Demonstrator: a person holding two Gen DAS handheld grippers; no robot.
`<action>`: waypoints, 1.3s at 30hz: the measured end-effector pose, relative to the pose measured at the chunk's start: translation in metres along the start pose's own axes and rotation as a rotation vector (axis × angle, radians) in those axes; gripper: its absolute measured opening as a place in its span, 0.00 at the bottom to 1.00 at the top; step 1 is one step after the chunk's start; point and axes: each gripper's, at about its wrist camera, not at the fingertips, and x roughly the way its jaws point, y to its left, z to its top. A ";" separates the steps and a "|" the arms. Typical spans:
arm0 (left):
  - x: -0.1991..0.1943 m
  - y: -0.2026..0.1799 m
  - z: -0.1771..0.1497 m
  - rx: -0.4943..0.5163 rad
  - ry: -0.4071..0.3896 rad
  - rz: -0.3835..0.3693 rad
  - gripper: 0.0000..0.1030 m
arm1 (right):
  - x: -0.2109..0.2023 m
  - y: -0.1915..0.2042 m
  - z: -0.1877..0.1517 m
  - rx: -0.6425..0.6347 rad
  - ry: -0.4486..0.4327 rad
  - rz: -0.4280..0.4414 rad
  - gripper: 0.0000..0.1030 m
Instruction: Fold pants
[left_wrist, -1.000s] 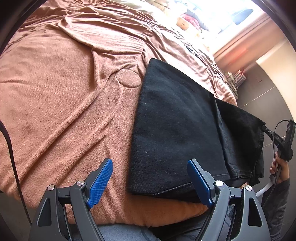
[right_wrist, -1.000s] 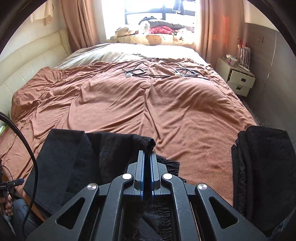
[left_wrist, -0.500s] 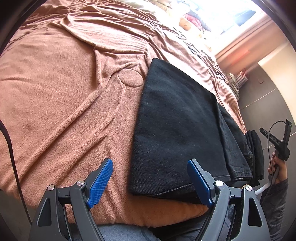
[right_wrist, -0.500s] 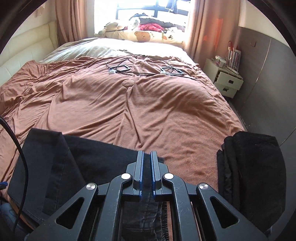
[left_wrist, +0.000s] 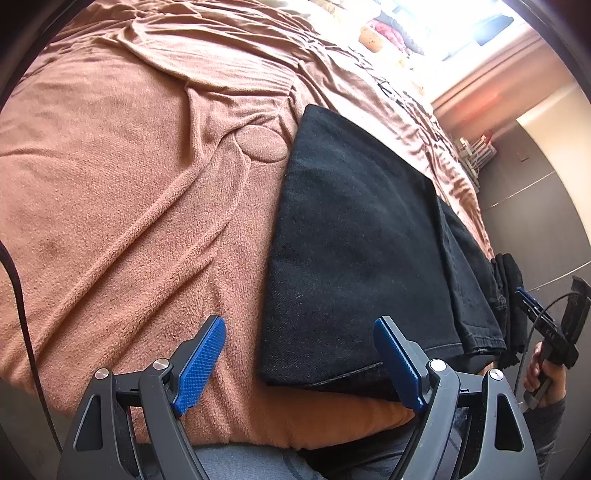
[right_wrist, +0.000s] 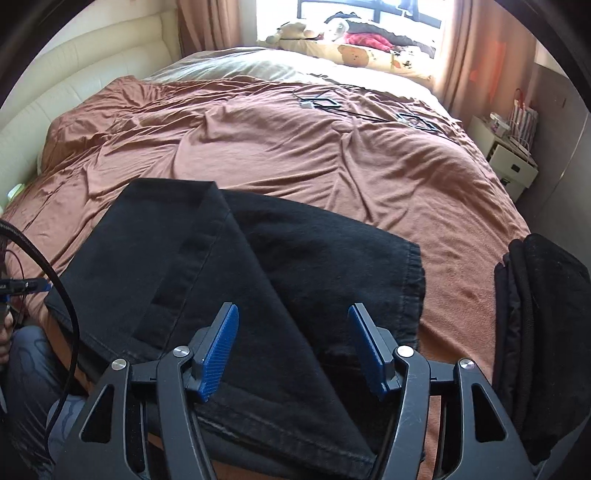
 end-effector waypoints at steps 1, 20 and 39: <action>0.001 0.000 0.000 -0.001 0.005 0.005 0.77 | -0.002 0.006 -0.007 -0.014 0.001 0.010 0.58; 0.011 0.009 -0.001 -0.041 0.073 -0.001 0.51 | 0.020 0.060 -0.038 -0.214 0.072 0.206 0.58; 0.009 0.016 -0.001 -0.066 0.081 -0.025 0.45 | 0.040 0.055 -0.015 -0.282 0.112 0.209 0.14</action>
